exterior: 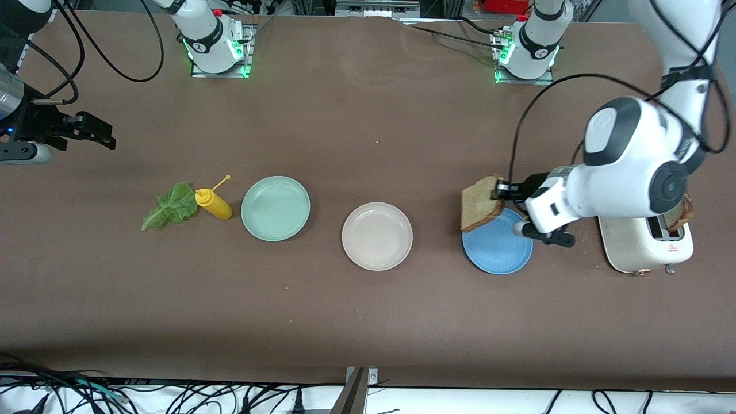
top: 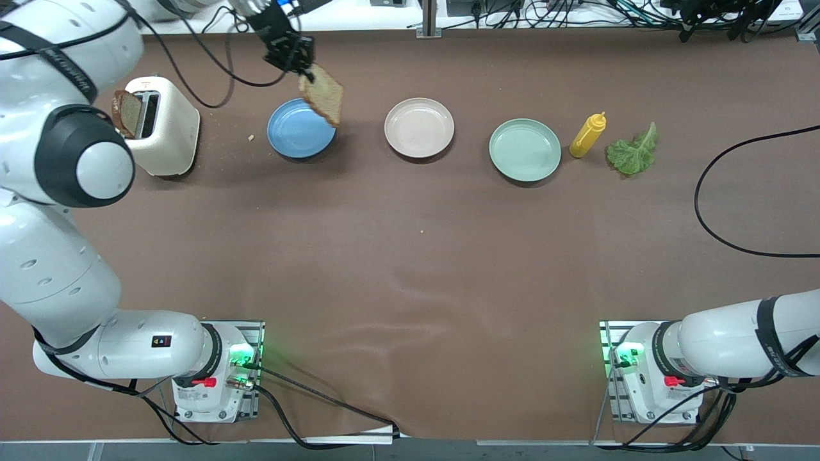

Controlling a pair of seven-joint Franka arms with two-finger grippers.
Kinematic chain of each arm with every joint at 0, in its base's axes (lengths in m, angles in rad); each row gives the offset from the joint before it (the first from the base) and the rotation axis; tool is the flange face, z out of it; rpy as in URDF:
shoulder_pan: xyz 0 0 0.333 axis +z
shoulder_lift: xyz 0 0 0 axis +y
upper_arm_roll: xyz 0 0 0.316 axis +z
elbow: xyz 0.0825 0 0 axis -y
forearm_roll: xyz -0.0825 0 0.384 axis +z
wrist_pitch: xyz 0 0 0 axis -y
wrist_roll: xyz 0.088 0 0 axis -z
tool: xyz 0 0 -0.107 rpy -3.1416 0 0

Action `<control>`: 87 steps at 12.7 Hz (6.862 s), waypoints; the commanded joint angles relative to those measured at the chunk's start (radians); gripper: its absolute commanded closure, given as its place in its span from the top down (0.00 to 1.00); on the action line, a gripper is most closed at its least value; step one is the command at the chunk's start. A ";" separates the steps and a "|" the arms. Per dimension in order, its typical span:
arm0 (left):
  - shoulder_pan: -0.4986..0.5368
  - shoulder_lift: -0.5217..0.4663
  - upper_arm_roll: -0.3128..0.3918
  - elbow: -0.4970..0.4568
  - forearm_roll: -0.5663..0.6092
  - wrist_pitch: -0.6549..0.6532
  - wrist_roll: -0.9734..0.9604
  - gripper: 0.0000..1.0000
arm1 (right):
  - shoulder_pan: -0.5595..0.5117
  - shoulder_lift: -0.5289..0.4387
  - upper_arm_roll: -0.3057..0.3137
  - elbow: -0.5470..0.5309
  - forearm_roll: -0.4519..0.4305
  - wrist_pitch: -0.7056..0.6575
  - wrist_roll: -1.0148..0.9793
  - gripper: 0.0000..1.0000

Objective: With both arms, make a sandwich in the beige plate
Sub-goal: 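Carry the bread slice with the left gripper onto the beige plate, then release the bread and raise the left gripper back toward the toaster, then move the right gripper toward the yellow squeeze bottle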

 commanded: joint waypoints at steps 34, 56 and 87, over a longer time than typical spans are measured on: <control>-0.179 0.395 0.009 0.023 -0.724 0.410 0.441 0.77 | -0.002 0.011 -0.002 0.019 0.001 -0.017 0.008 1.00; 0.034 0.059 0.043 0.043 0.074 0.025 0.420 1.00 | -0.005 0.026 -0.013 0.019 0.023 -0.022 -0.059 1.00; -0.001 -0.489 0.276 -0.129 0.332 -0.158 0.277 1.00 | -0.401 0.701 -0.025 0.202 1.001 -0.183 -1.953 1.00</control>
